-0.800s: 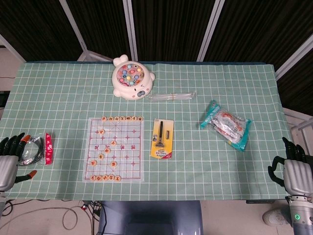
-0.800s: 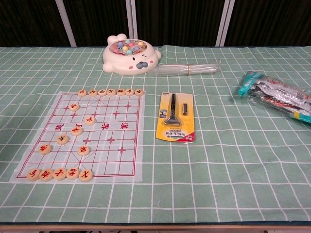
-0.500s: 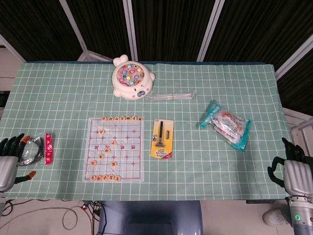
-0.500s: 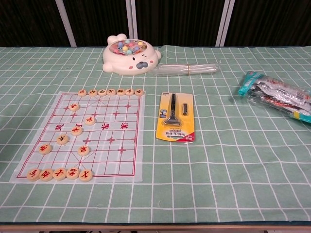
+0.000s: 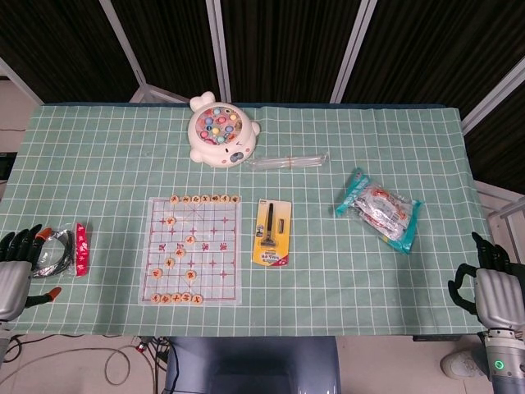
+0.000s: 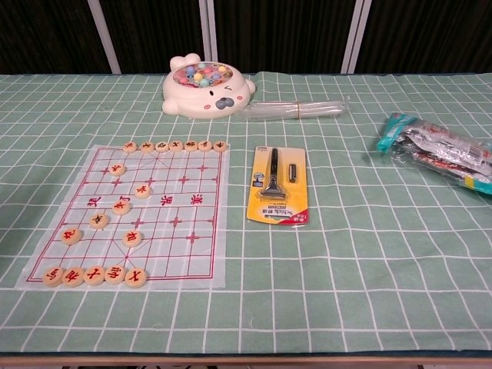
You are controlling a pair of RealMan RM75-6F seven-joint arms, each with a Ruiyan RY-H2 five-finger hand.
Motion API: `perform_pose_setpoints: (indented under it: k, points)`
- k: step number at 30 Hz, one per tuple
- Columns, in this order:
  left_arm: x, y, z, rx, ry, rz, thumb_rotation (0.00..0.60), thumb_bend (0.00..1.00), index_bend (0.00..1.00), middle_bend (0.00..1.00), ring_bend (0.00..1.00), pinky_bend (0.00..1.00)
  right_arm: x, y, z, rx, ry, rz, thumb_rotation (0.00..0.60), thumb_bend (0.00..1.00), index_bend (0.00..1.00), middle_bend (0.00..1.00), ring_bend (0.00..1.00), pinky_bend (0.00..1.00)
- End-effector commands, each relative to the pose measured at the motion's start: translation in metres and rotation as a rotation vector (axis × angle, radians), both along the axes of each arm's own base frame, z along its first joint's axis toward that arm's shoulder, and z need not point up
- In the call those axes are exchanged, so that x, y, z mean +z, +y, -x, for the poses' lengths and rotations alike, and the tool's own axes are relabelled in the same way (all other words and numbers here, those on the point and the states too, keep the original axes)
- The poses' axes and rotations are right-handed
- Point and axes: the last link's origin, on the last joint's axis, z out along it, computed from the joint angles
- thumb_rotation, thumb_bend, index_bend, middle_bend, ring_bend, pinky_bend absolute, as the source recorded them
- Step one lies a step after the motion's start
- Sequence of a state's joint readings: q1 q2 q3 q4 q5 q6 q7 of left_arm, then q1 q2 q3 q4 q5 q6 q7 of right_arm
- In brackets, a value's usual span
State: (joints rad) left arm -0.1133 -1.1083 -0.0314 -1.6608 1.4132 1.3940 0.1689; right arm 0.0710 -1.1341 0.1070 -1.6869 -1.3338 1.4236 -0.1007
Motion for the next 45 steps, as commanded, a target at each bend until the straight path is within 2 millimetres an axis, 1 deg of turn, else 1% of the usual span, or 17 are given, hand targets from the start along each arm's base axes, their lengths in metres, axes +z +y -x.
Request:
perform_pose_setpoints:
  k: [1, 10, 12, 14, 15, 17, 19, 20, 24, 25, 26, 27, 28, 31, 34, 37, 45]
  points:
    - [-0.001, 0.000, 0.000, 0.001, -0.001, 0.005, 0.600, 0.00, 0.00, 0.00, 0.00, 0.00, 0.000, 0.000, 0.000, 0.001, 0.003, -0.001, 0.600, 0.42, 0.00, 0.00, 0.00, 0.00]
    - [-0.001, 0.002, -0.004, -0.011, 0.024, 0.014, 0.600, 0.00, 0.00, 0.00, 0.00, 0.00, 0.000, 0.000, 0.001, -0.006, -0.010, -0.003, 0.600, 0.42, 0.00, 0.00, 0.00, 0.00]
    - [-0.001, 0.005, -0.007, -0.020, 0.029, 0.014, 0.600, 0.00, 0.00, 0.00, 0.00, 0.03, 0.000, 0.001, 0.000, -0.005, -0.014, -0.006, 0.600, 0.42, 0.00, 0.00, 0.00, 0.00]
    - [-0.003, 0.010, -0.012, -0.038, 0.040, 0.017, 0.600, 0.00, 0.00, 0.01, 0.02, 0.10, 0.000, 0.001, 0.001, -0.007, -0.016, -0.009, 0.600, 0.42, 0.00, 0.00, 0.00, 0.00]
    - [-0.005, 0.013, -0.015, -0.048, 0.046, 0.020, 0.600, 0.00, 0.00, 0.04, 0.05, 0.15, 0.000, 0.000, 0.001, -0.008, -0.017, -0.010, 0.600, 0.42, 0.00, 0.00, 0.00, 0.00]
    - [-0.008, 0.021, -0.021, -0.072, 0.063, 0.025, 0.600, 0.00, 0.02, 0.12, 0.15, 0.27, 0.000, 0.000, 0.001, -0.010, -0.021, -0.010, 0.600, 0.42, 0.00, 0.00, 0.00, 0.00]
    - [-0.014, 0.033, -0.031, -0.104, 0.076, 0.029, 0.600, 0.01, 0.06, 0.24, 0.29, 0.41, 0.000, 0.000, 0.001, -0.013, -0.025, -0.011, 0.600, 0.42, 0.00, 0.00, 0.00, 0.00]
    - [-0.017, 0.039, -0.036, -0.114, 0.077, 0.034, 0.600, 0.02, 0.07, 0.29, 0.33, 0.45, 0.000, 0.000, 0.001, -0.014, -0.026, -0.012, 0.600, 0.42, 0.00, 0.00, 0.00, 0.00]
    - [-0.032, 0.066, -0.054, -0.140, 0.073, 0.070, 0.600, 0.05, 0.15, 0.54, 0.55, 0.65, 0.000, 0.000, 0.002, -0.018, -0.031, -0.014, 0.600, 0.42, 0.00, 0.00, 0.00, 0.00]
    - [-0.035, 0.072, -0.058, -0.147, 0.073, 0.079, 0.600, 0.08, 0.17, 0.62, 0.62, 0.71, 0.000, 0.000, 0.002, -0.019, -0.032, -0.015, 0.600, 0.42, 0.00, 0.00, 0.00, 0.00]
    - [-0.039, 0.078, -0.062, -0.151, 0.072, 0.088, 0.600, 0.10, 0.19, 0.68, 0.67, 0.76, 0.000, -0.001, 0.003, -0.021, -0.034, -0.015, 0.600, 0.42, 0.00, 0.00, 0.00, 0.00]
    - [-0.041, 0.083, -0.065, -0.154, 0.072, 0.092, 0.600, 0.14, 0.23, 0.76, 0.73, 0.81, 0.000, -0.001, 0.003, -0.022, -0.034, -0.016, 0.600, 0.42, 0.00, 0.00, 0.00, 0.00]
    - [-0.045, 0.088, -0.069, -0.161, 0.070, 0.095, 0.600, 0.16, 0.27, 0.82, 0.79, 0.85, 0.001, -0.001, 0.003, -0.024, -0.034, -0.016, 0.600, 0.42, 0.00, 0.00, 0.00, 0.00]
    - [-0.056, 0.097, -0.076, -0.163, 0.070, 0.114, 0.600, 0.21, 0.36, 0.94, 0.89, 0.93, 0.000, -0.001, 0.004, -0.031, -0.037, -0.021, 0.600, 0.42, 0.00, 0.00, 0.00, 0.00]
    - [-0.068, 0.103, -0.079, -0.152, 0.070, 0.137, 0.600, 0.24, 0.41, 1.00, 0.95, 0.97, 0.000, -0.001, 0.004, -0.034, -0.042, -0.023, 0.600, 0.42, 0.00, 0.00, 0.00, 0.00]
    - [-0.079, 0.111, -0.082, -0.142, 0.082, 0.155, 0.600, 0.24, 0.43, 1.00, 0.98, 1.00, 0.001, -0.001, 0.004, -0.034, -0.045, -0.024, 0.600, 0.42, 0.00, 0.00, 0.00, 0.00]
    - [-0.106, 0.145, -0.092, -0.107, 0.128, 0.215, 0.600, 0.25, 0.42, 1.00, 1.00, 1.00, 0.001, -0.002, 0.006, -0.043, -0.056, -0.023, 0.600, 0.42, 0.00, 0.00, 0.00, 0.00]
